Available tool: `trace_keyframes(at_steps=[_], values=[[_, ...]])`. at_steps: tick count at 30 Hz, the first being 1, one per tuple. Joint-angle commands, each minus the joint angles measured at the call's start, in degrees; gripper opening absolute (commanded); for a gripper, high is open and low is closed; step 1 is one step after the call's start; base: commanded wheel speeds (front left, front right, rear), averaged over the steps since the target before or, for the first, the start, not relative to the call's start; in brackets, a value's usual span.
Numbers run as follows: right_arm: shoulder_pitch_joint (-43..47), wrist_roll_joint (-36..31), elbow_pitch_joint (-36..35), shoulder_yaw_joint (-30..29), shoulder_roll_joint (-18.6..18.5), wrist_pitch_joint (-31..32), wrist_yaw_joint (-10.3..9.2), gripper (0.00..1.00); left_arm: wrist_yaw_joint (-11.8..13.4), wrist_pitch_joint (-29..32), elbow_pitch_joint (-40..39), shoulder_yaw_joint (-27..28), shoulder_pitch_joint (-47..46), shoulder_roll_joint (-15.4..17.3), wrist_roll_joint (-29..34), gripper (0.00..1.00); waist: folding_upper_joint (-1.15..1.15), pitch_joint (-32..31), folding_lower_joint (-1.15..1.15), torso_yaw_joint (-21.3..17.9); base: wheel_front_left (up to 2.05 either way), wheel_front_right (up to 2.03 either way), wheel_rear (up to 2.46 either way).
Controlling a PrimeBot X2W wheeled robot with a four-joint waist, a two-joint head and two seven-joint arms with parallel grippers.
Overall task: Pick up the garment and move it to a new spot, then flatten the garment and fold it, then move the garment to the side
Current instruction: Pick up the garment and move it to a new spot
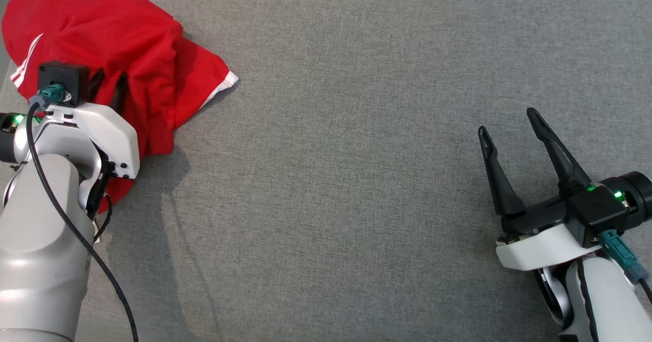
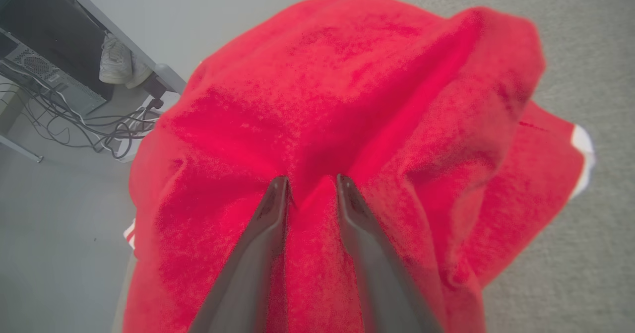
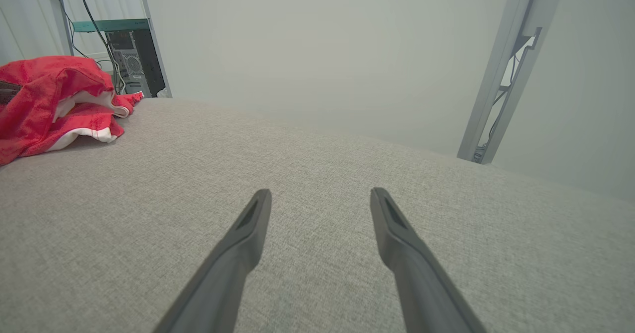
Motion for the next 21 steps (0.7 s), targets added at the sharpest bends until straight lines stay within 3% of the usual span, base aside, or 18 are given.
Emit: trace_keyframes(at_steps=[1, 7, 12, 21], values=[[0.36, -0.31, 0.02, -0.01, 0.03, -0.08, -0.02, 1.0, 0.06, -0.23, 0.58, 0.06, -0.83, 0.31, -0.59, 0.0, 0.0, -0.21, 0.0, -0.1, 0.0, 0.0, 0.0], [0.68, 0.04, 0.66, -0.06, 0.32, -0.07, -0.02, 1.0, 0.0, -2.94, 0.21, -0.33, -0.64, 0.56, -0.74, 0.0, 0.0, -1.84, 0.0, 0.31, 0.0, 0.0, 0.0], [1.05, 0.5, 1.41, 0.74, 1.11, -0.08, -0.02, 1.0, 2.13, -6.58, -2.19, 1.02, 0.27, 0.79, -1.69, 0.0, 0.0, -4.83, 0.0, 0.66, 0.0, 0.0, 0.0], [2.36, 1.64, 2.47, 0.71, 2.53, -0.07, -0.02, 1.0, 4.49, -10.39, -13.57, 3.91, 2.38, 1.69, -4.01, 0.0, 0.0, -11.27, 0.0, 0.04, 0.0, 0.0, 0.0]])
